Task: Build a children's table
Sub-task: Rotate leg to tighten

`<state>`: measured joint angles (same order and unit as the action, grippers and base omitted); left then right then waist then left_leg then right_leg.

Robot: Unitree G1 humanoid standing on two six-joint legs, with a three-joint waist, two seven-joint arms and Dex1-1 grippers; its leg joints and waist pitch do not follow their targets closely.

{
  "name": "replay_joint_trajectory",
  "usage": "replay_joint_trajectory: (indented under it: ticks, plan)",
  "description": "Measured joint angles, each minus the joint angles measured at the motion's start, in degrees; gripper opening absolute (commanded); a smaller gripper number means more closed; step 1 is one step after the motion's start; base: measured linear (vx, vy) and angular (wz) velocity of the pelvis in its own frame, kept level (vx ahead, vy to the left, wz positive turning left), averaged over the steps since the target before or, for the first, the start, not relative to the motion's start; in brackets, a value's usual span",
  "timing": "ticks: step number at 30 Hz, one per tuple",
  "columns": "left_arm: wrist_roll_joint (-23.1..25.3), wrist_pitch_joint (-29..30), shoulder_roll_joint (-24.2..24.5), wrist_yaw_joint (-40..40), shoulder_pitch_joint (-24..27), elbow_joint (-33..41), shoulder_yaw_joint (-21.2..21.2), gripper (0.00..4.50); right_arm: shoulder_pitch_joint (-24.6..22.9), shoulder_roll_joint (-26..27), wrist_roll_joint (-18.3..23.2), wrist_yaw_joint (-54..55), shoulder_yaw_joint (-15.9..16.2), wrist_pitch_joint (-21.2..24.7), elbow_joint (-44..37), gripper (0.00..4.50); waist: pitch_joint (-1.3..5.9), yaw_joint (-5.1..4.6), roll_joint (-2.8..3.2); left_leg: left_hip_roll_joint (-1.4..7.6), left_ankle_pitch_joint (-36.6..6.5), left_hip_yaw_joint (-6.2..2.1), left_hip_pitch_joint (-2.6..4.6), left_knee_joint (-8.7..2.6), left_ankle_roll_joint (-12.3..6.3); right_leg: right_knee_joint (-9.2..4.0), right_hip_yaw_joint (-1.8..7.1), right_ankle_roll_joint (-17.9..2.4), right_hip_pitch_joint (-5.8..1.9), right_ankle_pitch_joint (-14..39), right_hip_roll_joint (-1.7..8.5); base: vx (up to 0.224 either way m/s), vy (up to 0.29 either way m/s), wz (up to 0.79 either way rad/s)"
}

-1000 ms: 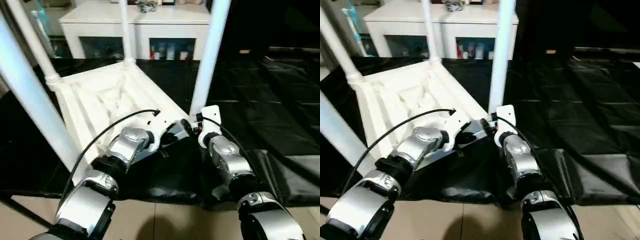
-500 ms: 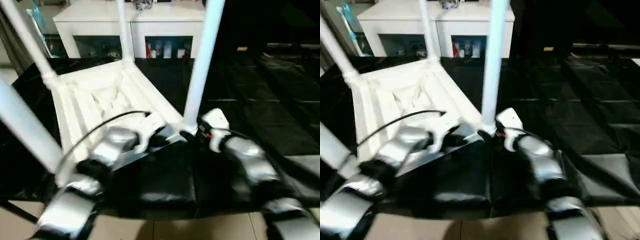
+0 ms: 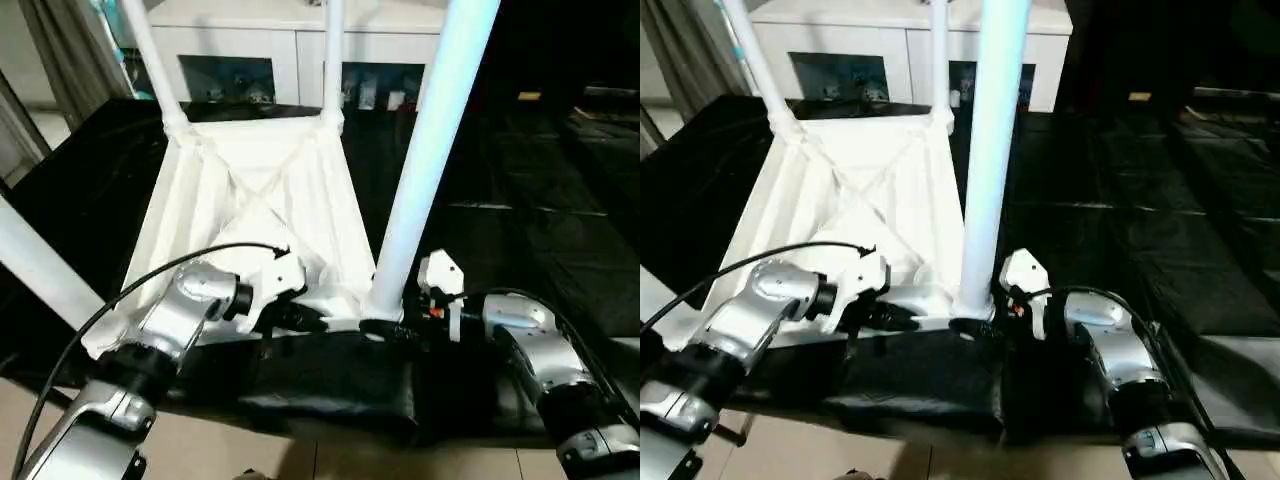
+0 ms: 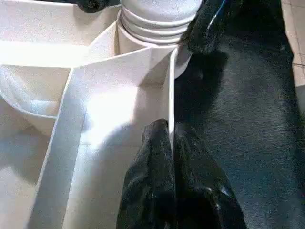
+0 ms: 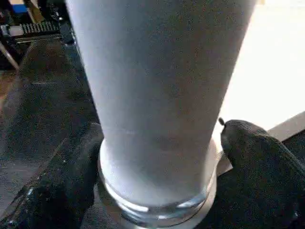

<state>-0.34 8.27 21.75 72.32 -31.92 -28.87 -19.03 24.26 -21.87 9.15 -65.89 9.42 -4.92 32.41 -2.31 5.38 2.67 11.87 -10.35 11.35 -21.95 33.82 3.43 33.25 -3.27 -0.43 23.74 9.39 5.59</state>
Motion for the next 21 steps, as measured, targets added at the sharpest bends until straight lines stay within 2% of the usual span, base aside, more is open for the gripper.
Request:
replay_joint_trajectory:
  ticks: [14, 21]
  plan:
    - [0.0, 1.4, -0.1, 0.1, 0.1, 0.7, -0.2, 0.00, -0.1, -0.8, 0.3, -2.7, 0.2, 1.8, -0.9, 2.88, -0.01, -0.21, -0.03, 0.04, 0.0, -0.03, 0.03, 0.16, 0.08, 0.33, -0.02, 0.0, 0.03, 0.0, -0.01, 0.000, 0.000, 0.00]
    - [0.0, 2.0, 0.1, -0.3, 0.1, 0.7, 0.0, 0.00, -0.1, 0.4, 0.4, -0.9, -0.1, 2.2, -0.6, 2.74, -0.01, -0.31, -0.05, 0.05, 0.0, -0.03, 0.07, 0.23, 0.01, 0.50, 0.00, 0.0, 0.04, 0.0, -0.01, 0.000, 0.000, 0.00]
